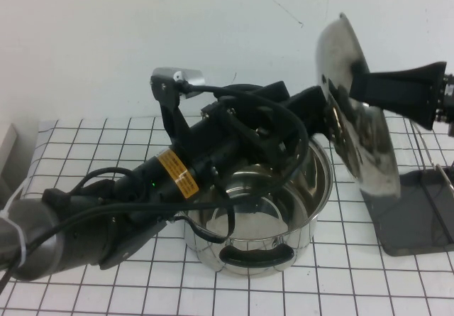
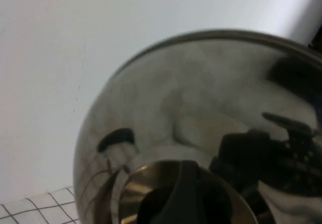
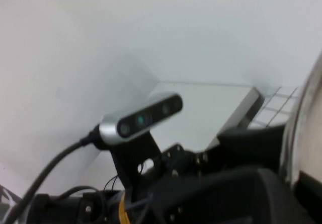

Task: Put pot lid on rack
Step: Hand over the pot lid, then place the pot lid on the pot rack

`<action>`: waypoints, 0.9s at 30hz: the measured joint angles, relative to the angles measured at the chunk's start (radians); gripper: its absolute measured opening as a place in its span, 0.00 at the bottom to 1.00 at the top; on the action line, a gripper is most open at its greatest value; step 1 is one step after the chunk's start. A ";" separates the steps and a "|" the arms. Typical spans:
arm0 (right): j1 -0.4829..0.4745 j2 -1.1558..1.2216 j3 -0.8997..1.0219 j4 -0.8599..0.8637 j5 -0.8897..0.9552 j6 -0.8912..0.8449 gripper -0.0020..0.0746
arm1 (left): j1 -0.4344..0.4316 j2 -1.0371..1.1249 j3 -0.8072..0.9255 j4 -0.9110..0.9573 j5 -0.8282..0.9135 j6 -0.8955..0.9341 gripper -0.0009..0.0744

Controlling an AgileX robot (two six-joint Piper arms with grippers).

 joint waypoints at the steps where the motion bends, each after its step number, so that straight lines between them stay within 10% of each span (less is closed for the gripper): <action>1: 0.000 0.002 -0.009 -0.002 -0.006 0.000 0.06 | 0.000 0.000 0.000 0.009 -0.004 0.000 0.76; 11: -0.040 0.000 -0.033 -0.002 0.004 -0.003 0.05 | 0.120 0.000 0.000 0.161 -0.027 -0.159 0.75; 19: -0.246 -0.100 -0.033 -0.014 0.050 0.021 0.05 | 0.343 -0.042 0.000 0.497 -0.029 -0.328 0.13; 27: -0.431 -0.157 -0.034 -0.180 0.091 0.113 0.05 | 0.432 -0.260 0.000 0.697 0.017 -0.329 0.02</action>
